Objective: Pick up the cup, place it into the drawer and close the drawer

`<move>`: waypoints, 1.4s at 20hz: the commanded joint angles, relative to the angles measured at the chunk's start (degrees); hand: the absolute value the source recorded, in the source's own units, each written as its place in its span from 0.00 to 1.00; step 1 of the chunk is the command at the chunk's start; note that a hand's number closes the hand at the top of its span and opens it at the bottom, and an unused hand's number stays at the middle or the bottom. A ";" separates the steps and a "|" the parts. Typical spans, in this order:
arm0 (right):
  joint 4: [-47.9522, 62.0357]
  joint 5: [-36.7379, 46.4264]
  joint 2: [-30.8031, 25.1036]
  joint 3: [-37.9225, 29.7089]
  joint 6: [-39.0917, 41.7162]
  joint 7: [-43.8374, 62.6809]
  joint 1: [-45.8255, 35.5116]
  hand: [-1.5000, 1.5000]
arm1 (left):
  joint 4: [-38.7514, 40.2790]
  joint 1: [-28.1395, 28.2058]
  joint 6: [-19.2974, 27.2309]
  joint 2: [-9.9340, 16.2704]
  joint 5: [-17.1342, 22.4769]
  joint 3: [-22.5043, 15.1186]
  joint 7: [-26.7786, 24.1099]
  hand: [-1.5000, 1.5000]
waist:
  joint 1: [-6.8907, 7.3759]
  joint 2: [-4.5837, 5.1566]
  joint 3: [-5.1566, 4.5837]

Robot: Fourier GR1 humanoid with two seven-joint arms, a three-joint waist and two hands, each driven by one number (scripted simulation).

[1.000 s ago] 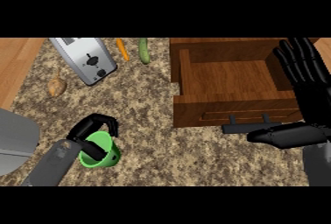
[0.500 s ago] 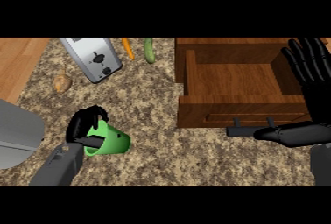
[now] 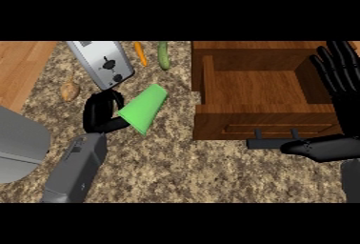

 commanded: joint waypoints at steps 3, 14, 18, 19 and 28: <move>0.01 2.05 1.40 0.86 0.08 -3.58 3.65 0.00 | -9.80 -8.01 5.69 -3.78 -1.12 -3.47 11.88 1.00 | 0.47 -0.45 0.12; 2.20 4.64 1.80 1.31 -0.87 -5.28 2.24 0.00 | -17.25 -21.77 17.71 -7.16 -1.67 -10.12 31.79 1.00 | -0.51 0.05 0.04; 3.28 2.36 0.19 -0.68 0.16 -4.32 0.08 0.00 | -10.64 -33.29 22.50 -7.21 -2.25 -8.24 39.13 1.00 | -1.10 0.24 0.06; 2.53 3.54 2.61 0.95 -1.87 -4.30 0.37 0.00 | -8.40 -34.61 22.26 -7.21 -1.36 -8.65 39.96 1.00 | -1.27 0.28 0.05; 1.83 1.59 1.63 1.79 -0.32 -1.02 -3.67 0.00 | 9.80 -41.85 29.68 -7.24 3.88 -17.71 40.21 1.00 | -5.44 1.27 0.09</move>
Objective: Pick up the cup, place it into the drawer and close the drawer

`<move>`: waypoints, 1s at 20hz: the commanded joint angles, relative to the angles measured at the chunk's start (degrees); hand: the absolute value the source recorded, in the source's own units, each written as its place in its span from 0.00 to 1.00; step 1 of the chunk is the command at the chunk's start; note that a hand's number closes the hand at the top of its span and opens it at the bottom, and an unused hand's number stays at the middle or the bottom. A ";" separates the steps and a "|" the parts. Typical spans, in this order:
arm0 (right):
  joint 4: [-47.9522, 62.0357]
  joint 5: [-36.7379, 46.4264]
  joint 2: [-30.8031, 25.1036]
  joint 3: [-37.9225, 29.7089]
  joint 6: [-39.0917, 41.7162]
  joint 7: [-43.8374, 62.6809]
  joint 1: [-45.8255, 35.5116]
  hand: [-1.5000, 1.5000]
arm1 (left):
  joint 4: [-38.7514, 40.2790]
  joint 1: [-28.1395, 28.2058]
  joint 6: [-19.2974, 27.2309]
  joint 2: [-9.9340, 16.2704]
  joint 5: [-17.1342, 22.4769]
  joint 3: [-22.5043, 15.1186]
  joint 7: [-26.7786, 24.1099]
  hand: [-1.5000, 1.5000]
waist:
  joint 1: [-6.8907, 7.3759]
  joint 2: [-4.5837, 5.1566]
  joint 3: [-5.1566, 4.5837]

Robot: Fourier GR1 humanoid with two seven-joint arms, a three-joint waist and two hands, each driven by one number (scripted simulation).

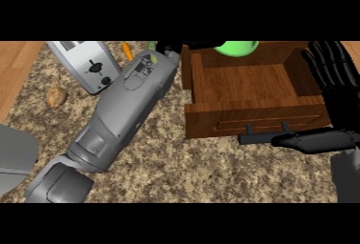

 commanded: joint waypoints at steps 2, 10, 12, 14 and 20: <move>2.25 -1.64 -0.42 -1.06 1.27 -1.93 -2.07 0.00 | 8.76 -4.28 1.92 -0.06 2.50 -4.68 1.14 1.00 | -1.98 0.69 0.05; 0.38 -0.67 0.55 2.48 2.14 -1.18 -2.53 0.00 | 13.65 -1.66 -3.93 -0.06 3.90 -12.29 2.64 1.00 | -6.49 1.81 0.05; 2.09 -0.98 0.01 1.59 2.27 -1.35 -3.72 0.00 | 14.45 -2.02 -6.04 -0.06 4.14 -13.25 2.84 1.00 | -5.88 1.93 0.04; 0.97 -1.79 0.67 2.09 2.53 -1.70 -4.22 0.00 | 13.60 -1.20 -5.06 -0.06 5.31 -14.04 1.53 0.00 | -6.83 2.00 0.03; 2.60 -7.47 1.84 6.74 9.25 -0.12 -6.32 0.00 | 9.15 1.31 -4.73 -0.06 13.56 -11.78 -2.30 0.00 | -8.09 2.36 -0.04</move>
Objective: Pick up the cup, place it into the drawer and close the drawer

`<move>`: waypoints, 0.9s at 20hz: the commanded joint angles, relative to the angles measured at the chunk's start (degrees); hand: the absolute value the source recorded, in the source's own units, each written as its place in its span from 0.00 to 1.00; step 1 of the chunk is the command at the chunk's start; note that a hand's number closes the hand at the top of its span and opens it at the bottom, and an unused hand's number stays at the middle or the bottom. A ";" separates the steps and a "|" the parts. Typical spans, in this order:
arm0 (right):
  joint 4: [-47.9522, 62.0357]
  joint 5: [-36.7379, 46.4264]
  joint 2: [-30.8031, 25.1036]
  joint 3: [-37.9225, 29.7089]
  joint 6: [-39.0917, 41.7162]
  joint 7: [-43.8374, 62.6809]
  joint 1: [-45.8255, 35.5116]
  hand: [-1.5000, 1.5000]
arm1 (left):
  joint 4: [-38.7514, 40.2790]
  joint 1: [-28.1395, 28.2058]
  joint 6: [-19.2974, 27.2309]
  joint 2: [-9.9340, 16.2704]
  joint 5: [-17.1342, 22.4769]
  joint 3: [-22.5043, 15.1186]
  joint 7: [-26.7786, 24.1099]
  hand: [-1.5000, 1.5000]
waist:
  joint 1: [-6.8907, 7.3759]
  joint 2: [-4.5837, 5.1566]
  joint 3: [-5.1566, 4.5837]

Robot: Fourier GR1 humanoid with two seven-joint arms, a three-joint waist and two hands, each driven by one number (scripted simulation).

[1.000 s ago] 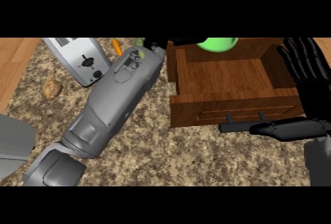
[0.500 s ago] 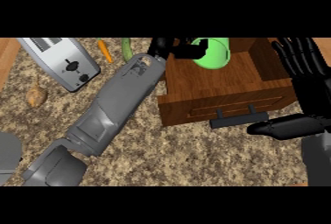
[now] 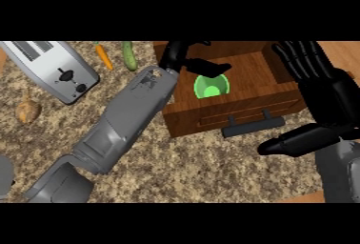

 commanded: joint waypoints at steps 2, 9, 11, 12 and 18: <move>0.37 -4.70 0.38 4.28 6.95 -0.04 -1.34 1.00 | -3.11 1.51 -1.74 -0.01 6.33 1.93 -5.23 0.00 | -0.91 0.41 -0.08; 0.04 -6.11 -7.37 11.89 20.60 5.46 1.88 1.00 | -4.37 0.73 0.53 -0.01 12.06 4.05 -11.16 0.00 | 1.44 -0.89 -0.11; 0.74 -1.99 -9.32 13.73 21.56 6.39 1.68 1.00 | -4.28 -0.33 2.47 -0.01 13.44 4.05 -11.41 0.00 | 2.55 -1.07 -0.07; -0.43 -2.42 -10.17 13.66 21.67 8.07 1.32 1.00 | -2.95 0.06 2.22 -0.01 12.81 4.11 -13.89 0.00 | 2.98 -1.06 -0.10; -1.12 18.44 -12.39 17.08 16.79 2.67 5.01 0.00 | -2.20 0.59 2.43 -0.01 14.80 4.50 -13.57 0.00 | 7.69 -1.89 0.02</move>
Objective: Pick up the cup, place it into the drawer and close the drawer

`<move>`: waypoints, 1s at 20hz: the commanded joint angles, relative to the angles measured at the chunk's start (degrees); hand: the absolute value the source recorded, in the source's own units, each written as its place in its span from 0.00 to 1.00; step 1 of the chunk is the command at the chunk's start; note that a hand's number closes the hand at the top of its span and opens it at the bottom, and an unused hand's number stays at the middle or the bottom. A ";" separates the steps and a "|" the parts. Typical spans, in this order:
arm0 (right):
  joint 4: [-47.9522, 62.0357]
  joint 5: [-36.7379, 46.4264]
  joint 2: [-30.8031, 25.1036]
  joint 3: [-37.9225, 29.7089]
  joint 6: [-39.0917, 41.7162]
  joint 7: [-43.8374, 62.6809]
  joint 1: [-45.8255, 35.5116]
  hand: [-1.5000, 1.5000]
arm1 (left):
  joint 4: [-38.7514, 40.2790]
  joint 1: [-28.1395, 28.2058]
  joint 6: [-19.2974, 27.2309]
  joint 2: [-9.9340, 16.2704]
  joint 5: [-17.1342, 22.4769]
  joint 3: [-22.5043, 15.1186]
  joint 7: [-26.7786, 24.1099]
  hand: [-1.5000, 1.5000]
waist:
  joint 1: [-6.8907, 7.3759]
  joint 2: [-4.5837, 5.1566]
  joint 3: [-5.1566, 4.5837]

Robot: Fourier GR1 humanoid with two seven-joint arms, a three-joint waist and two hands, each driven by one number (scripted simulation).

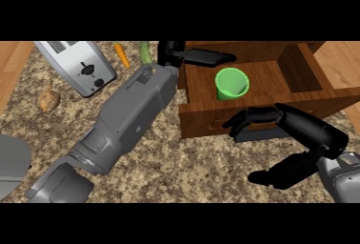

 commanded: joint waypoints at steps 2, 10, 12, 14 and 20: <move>2.89 16.98 0.37 5.22 -5.99 -4.25 3.95 0.00 | 1.03 -0.22 -1.58 0.18 1.19 2.11 -1.86 0.00 | 3.93 -0.32 0.04; 28.52 29.44 5.08 11.38 -12.72 -12.95 -3.18 0.00 | -2.55 4.93 -5.29 2.26 2.40 2.83 -3.39 0.00 | 7.23 -0.57 0.02; 34.98 32.09 2.58 11.44 -14.77 -18.25 -1.41 0.00 | -6.03 9.05 -5.90 2.49 1.85 1.40 -3.87 0.00 | 8.95 -1.02 0.07; 42.87 32.71 4.77 9.85 -15.45 -18.61 -7.94 1.00 | -6.28 11.63 -7.16 4.07 2.36 2.71 -5.74 0.00 | 8.81 -0.65 0.04; 59.58 33.53 7.12 4.51 -24.30 -28.97 -15.73 1.00 | -11.91 14.92 -10.21 7.88 3.15 2.44 -1.41 0.00 | 11.50 -0.45 0.19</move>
